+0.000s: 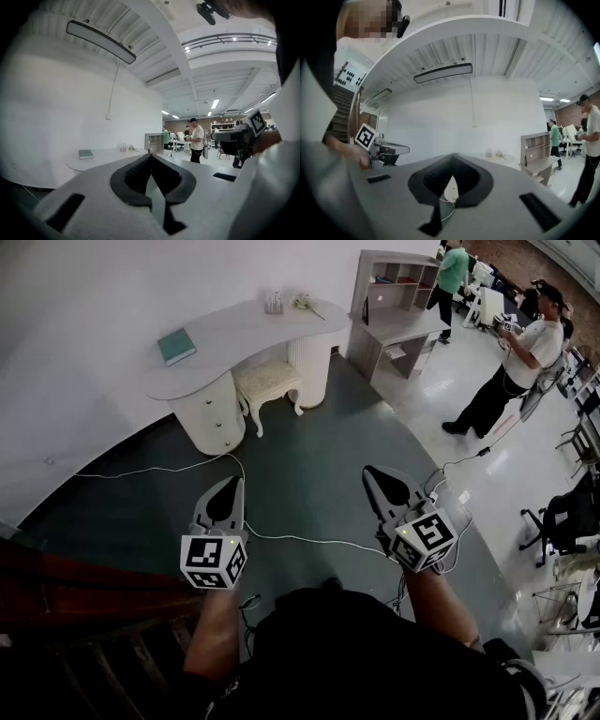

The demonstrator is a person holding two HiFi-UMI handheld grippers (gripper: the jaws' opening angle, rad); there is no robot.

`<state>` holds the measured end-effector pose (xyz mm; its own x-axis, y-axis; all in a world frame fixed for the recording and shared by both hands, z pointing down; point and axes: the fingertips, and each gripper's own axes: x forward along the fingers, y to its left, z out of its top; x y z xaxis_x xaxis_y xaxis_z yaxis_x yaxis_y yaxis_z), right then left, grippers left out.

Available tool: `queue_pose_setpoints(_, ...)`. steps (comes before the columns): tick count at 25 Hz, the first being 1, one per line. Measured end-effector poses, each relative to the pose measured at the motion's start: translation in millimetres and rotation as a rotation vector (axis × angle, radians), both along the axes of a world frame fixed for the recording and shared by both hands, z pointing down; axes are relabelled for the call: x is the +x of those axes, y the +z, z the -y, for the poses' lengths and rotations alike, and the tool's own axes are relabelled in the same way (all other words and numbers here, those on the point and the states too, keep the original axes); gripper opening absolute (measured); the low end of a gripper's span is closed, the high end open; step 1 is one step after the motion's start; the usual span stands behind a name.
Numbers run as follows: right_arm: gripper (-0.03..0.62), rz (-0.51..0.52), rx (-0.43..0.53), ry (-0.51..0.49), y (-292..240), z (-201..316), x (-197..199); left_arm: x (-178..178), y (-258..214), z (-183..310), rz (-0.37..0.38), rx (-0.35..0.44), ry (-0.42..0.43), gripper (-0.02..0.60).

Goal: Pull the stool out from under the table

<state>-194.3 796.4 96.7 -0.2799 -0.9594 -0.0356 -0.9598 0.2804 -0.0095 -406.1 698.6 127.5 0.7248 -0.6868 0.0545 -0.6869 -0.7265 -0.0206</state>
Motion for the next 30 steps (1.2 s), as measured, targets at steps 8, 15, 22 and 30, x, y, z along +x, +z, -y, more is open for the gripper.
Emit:
queue_pose_setpoints(8, 0.002, 0.003, -0.015, 0.030, 8.0, 10.7, 38.1, 12.8, -0.3, 9.8, 0.024, -0.004, -0.029, 0.008)
queue_pose_setpoints(15, 0.002, 0.026, -0.050, 0.031, 32.2, 15.8, 52.0, 21.2, 20.0, 8.4, 0.033, -0.057, -0.040, 0.008)
queue_pose_setpoints(22, 0.005, 0.001, -0.037, -0.069, 30.7, -4.8, 62.7, 45.4, 29.2, -4.5, 0.054, -0.091, -0.057, 0.008)
queue_pose_setpoints(30, 0.005, 0.073, -0.073, -0.081, 49.5, -32.0, 102.7, 87.3, 39.8, -20.4, 0.087, -0.103, -0.054, 0.008)
